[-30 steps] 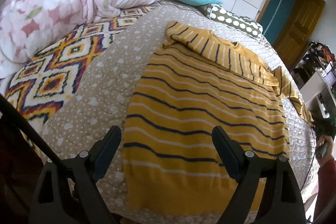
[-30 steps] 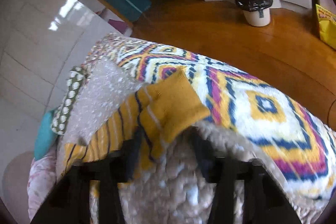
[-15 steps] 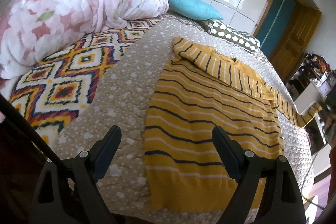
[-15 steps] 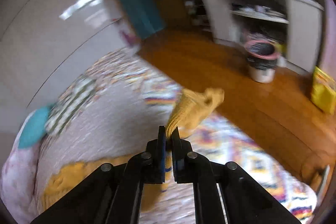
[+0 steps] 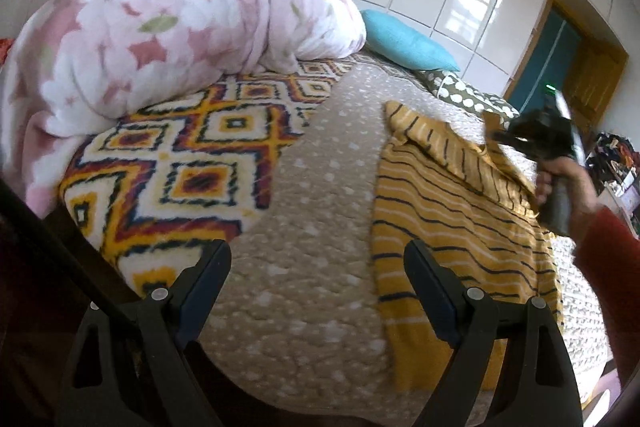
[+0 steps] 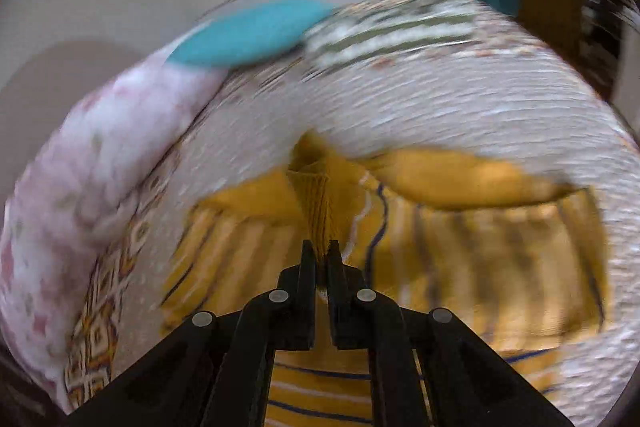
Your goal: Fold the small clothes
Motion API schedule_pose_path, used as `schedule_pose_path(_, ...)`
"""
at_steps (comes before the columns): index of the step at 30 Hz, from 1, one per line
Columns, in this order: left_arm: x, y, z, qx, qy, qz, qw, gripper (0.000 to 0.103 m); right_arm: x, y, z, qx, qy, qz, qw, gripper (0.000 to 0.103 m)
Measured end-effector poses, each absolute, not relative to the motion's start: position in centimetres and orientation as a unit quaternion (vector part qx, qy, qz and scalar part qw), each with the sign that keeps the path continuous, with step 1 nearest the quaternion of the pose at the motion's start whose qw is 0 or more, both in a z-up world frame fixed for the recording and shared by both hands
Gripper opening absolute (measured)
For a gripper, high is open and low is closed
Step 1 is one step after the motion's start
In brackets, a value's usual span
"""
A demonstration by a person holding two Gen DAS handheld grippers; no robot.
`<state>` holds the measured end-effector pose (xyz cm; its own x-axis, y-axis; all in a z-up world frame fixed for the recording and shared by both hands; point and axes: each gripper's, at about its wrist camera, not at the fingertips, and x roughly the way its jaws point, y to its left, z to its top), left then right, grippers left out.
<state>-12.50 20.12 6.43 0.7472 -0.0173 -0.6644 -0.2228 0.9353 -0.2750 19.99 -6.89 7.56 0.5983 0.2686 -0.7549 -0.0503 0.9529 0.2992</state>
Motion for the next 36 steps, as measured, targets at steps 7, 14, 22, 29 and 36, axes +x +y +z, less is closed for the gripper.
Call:
schedule_pose_path(7,-11.9,21.7,4.6,-0.188,0.363,0.056,0.911,0.087,21.2,3.7,2.8,0.028,0.478,0.134,0.868,0.006)
schedule_pose_path(14,-11.7,22.0,4.3,-0.193,0.367,0.056,0.908,0.087,18.7,11.0,2.0,-0.053,0.470,0.224,0.852,0.017)
schedule_pose_path(22,-12.4,20.7,5.6,-0.186,0.367,0.044,0.910,0.087,10.9,10.8,4.2,-0.042,0.476,0.328,0.815,0.041)
schedule_pose_path(29,-12.3,18.9,4.9,-0.213,0.395,0.011,0.894,0.087,4.0,-4.0,6.2,0.024,0.474,0.269,0.838,0.055)
schedule_pose_path(36,-9.5,16.9,4.0,-0.184,0.412,-0.038,0.892,0.087,-3.2,-21.5,6.1,0.127,0.466,0.122,0.867,0.059)
